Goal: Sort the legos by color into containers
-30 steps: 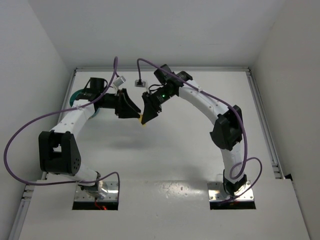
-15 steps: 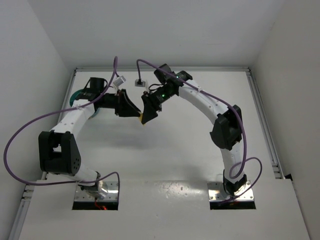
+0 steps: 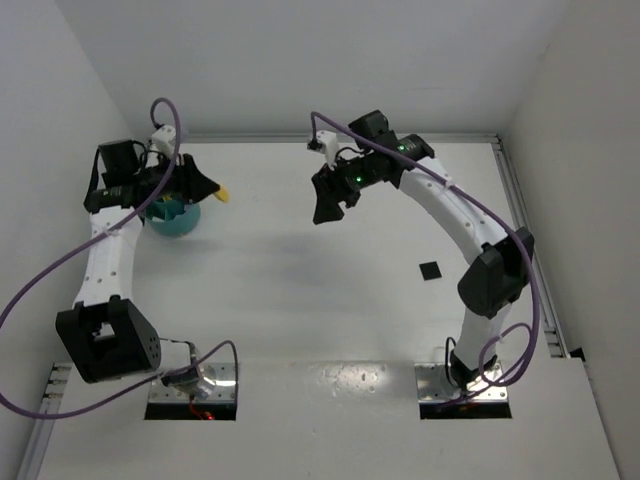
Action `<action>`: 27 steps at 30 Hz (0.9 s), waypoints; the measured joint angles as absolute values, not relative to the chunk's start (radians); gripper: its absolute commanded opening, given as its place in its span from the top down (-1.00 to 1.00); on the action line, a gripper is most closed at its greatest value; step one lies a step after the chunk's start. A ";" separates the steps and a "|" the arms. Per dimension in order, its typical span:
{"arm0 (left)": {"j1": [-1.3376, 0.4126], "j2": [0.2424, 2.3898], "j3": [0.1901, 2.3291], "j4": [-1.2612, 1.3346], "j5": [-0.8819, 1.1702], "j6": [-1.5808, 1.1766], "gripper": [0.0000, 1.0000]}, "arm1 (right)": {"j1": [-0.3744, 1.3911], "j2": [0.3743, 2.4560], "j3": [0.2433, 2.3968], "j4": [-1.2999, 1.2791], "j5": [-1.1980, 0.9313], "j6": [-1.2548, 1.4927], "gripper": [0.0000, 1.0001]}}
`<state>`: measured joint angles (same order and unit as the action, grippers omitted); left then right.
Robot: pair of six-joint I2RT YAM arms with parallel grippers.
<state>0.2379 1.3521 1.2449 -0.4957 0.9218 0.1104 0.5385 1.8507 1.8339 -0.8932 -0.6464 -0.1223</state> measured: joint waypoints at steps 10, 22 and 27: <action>0.263 1.278 1.187 -0.321 0.254 -0.042 0.92 | 0.487 1.812 1.629 -0.830 -0.504 -0.111 -0.41; 0.250 1.391 1.187 -0.215 -0.155 -0.213 0.92 | 0.466 1.809 1.629 -0.791 -0.496 -0.111 -0.41; 0.245 1.465 1.187 -0.209 -0.184 -0.236 0.92 | 0.458 1.818 1.650 -0.795 -0.487 -0.112 -0.41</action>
<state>0.2447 1.4647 1.1866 -0.2089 -0.1841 -0.2363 0.4580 1.8179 1.6505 -0.7952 -0.4870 -0.1116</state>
